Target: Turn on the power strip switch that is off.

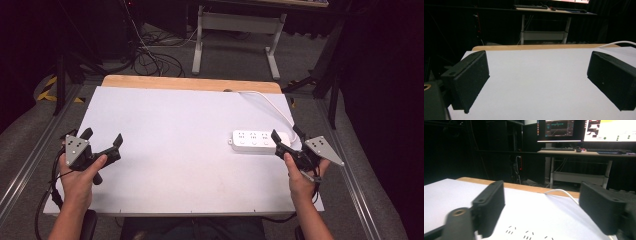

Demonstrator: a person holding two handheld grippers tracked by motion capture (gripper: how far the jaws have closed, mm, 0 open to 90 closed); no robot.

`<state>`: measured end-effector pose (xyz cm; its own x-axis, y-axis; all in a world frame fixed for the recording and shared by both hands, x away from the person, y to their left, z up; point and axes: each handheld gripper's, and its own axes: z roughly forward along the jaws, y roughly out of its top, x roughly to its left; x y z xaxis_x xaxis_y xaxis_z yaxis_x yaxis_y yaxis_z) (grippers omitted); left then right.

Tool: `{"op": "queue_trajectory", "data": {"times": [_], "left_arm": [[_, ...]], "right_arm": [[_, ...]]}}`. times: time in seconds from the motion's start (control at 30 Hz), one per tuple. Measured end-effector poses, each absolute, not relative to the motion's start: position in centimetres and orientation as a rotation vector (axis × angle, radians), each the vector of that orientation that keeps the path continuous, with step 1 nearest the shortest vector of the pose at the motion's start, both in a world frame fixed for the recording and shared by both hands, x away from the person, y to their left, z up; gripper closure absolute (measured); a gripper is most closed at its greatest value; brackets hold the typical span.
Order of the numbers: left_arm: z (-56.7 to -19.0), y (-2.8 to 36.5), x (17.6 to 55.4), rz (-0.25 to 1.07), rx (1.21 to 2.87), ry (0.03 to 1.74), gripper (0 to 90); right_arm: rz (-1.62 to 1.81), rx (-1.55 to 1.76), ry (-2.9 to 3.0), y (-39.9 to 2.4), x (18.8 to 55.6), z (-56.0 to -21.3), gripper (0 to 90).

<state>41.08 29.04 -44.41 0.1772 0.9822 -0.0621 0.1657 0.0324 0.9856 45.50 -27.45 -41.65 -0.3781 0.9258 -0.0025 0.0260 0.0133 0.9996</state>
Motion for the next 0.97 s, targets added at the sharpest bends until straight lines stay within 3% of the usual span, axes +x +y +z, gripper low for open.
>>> {"op": "queue_trajectory", "data": {"times": [0.27,0.97], "left_arm": [[-44.41,29.06,41.08,0.958,1.369,1.209,4.4],[-44.41,29.16,40.97,0.959,1.369,1.214,4.4]], "right_arm": [[1.448,0.985,1.543,-27.36,45.7,-41.88,5.2],[1.428,0.972,1.562,-27.24,45.88,-42.04,4.4]]}}
